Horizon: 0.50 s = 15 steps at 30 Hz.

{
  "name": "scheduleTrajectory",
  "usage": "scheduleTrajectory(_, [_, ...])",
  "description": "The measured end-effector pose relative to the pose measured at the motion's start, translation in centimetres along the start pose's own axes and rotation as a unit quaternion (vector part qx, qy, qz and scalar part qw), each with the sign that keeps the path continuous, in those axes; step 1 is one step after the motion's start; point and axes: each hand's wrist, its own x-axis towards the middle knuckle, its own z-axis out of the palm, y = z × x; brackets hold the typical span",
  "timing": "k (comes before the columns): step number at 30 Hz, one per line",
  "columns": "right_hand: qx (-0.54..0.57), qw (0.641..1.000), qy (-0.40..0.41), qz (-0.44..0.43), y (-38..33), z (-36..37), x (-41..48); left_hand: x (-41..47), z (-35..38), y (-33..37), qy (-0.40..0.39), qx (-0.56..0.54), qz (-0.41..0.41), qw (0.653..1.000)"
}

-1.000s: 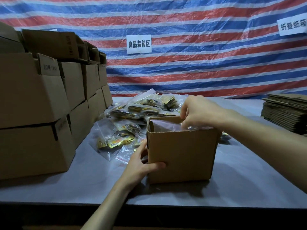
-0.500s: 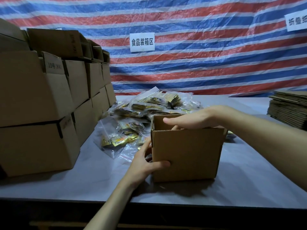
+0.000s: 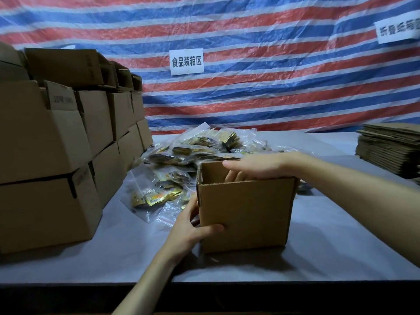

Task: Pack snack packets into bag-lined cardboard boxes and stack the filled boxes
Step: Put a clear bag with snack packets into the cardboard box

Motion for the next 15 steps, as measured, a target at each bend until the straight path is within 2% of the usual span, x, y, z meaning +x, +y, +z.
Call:
scheduleTrajectory(1, [-0.013,0.999,0.022,-0.031,-0.1,0.1,-0.4,-0.1,0.0,0.1,0.0,-0.001,0.0,1.0])
scheduleTrajectory(3, [-0.081,0.987,0.116,-0.077,0.9,-0.1,-1.7,-0.2,0.1,0.1,0.001,-0.005,-0.004,1.0])
scheduleTrajectory(5, [-0.126,0.97,0.182,-0.097,2.5,-0.5,-3.4,-0.3,0.2,0.3,0.006,-0.002,-0.007,1.0])
scheduleTrajectory(9, [-0.146,0.966,0.191,-0.094,5.7,-0.2,-6.8,-0.6,0.9,1.3,0.031,0.064,0.009,0.997])
scheduleTrajectory(12, [-0.101,0.969,0.212,-0.083,8.0,0.5,-9.2,-0.9,1.8,2.0,0.048,0.124,0.04,0.99])
scheduleTrajectory(15, [0.039,0.966,0.24,-0.091,10.5,1.6,-11.2,-0.9,3.2,2.3,0.038,0.131,0.054,0.989])
